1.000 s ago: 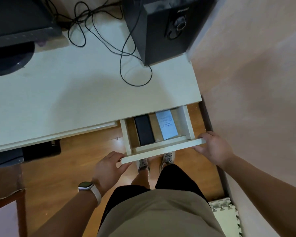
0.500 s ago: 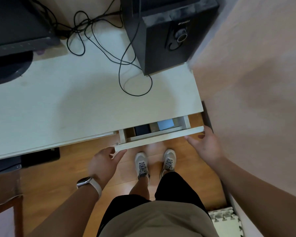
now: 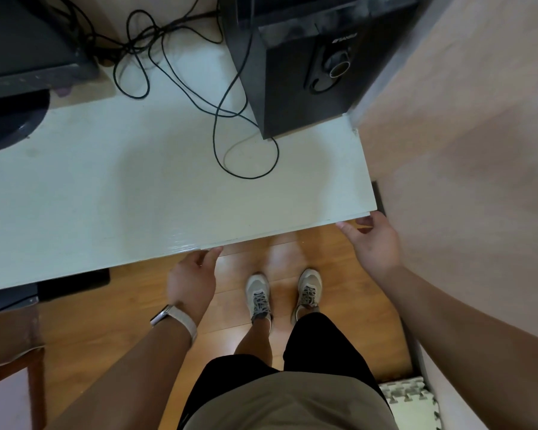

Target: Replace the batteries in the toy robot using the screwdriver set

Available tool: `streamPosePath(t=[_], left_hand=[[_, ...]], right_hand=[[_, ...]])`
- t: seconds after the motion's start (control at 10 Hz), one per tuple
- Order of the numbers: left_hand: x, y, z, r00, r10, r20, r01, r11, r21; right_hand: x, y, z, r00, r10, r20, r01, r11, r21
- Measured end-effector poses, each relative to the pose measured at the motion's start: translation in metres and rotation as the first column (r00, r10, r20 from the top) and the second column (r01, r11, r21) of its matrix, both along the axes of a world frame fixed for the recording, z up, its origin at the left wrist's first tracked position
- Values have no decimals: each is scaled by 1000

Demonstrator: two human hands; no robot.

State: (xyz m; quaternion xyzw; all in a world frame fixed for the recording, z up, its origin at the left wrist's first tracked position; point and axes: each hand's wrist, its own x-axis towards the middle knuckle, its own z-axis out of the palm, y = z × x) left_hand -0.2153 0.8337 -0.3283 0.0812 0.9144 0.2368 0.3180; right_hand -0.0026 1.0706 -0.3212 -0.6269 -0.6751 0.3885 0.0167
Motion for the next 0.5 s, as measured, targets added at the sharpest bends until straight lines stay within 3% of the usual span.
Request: streamPosePath(t=[0.3,0.4,0.5], left_hand=[[-8,1,3,997,-72,1,72,997,-26],[-3,0,7,988,-156,18,154,987,54],[13,-6,17,940,-340,17,336,936,100]], right_hand=[[2,13,7,974,139,181,-149,988,41],[6,12,13,961,189,204,-205,977,61],[14,5,27,954,208,215,-230,970,82]])
